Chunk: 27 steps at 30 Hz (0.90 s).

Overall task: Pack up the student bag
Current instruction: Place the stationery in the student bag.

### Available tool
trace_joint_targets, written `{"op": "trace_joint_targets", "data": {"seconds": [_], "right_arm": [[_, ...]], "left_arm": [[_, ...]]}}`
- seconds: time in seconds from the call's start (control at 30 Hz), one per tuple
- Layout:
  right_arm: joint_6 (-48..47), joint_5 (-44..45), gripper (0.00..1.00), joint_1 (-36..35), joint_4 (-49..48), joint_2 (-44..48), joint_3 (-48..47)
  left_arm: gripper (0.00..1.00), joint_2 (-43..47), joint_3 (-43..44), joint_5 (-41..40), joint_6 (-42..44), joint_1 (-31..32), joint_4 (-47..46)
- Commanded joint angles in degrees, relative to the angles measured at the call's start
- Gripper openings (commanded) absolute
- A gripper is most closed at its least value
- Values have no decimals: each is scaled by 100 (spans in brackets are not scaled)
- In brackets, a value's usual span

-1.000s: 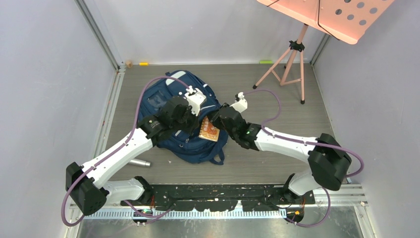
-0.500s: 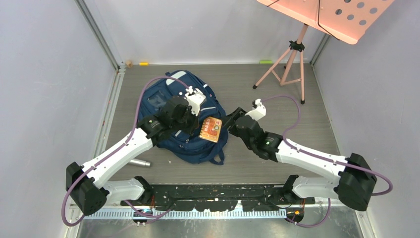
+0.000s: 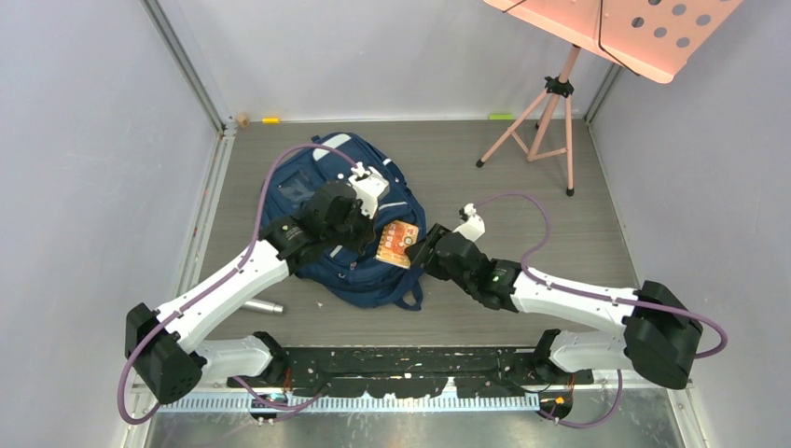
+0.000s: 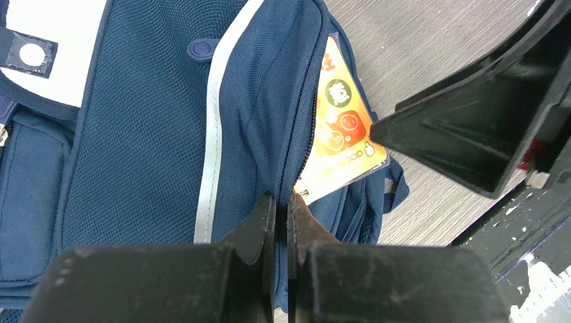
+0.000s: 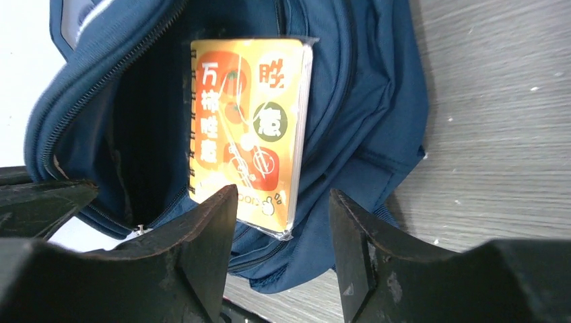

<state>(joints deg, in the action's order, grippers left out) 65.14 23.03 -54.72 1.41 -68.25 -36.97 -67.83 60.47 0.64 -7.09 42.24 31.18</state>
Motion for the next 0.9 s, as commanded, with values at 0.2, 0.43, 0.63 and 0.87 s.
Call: {"op": "trace_joint_targets", "data": {"seconds": [0.2,0.43,0.63,0.87], "right_arm": [[498,-274,54,-207,-555,-524,-104],[517,-279,44,-215,-763,-581,-120],[481,-170,17,-215,-1172,-586,-198],[499,18,0,-222,-1899,-1026,-429]], "left_arm": [[0,120,195,401,-82,39,-508],[0,120,195,388,-73,39,-508],[0,108,198,392,-64,39,-507],[0,108,199,434,-55,39,-508]]}}
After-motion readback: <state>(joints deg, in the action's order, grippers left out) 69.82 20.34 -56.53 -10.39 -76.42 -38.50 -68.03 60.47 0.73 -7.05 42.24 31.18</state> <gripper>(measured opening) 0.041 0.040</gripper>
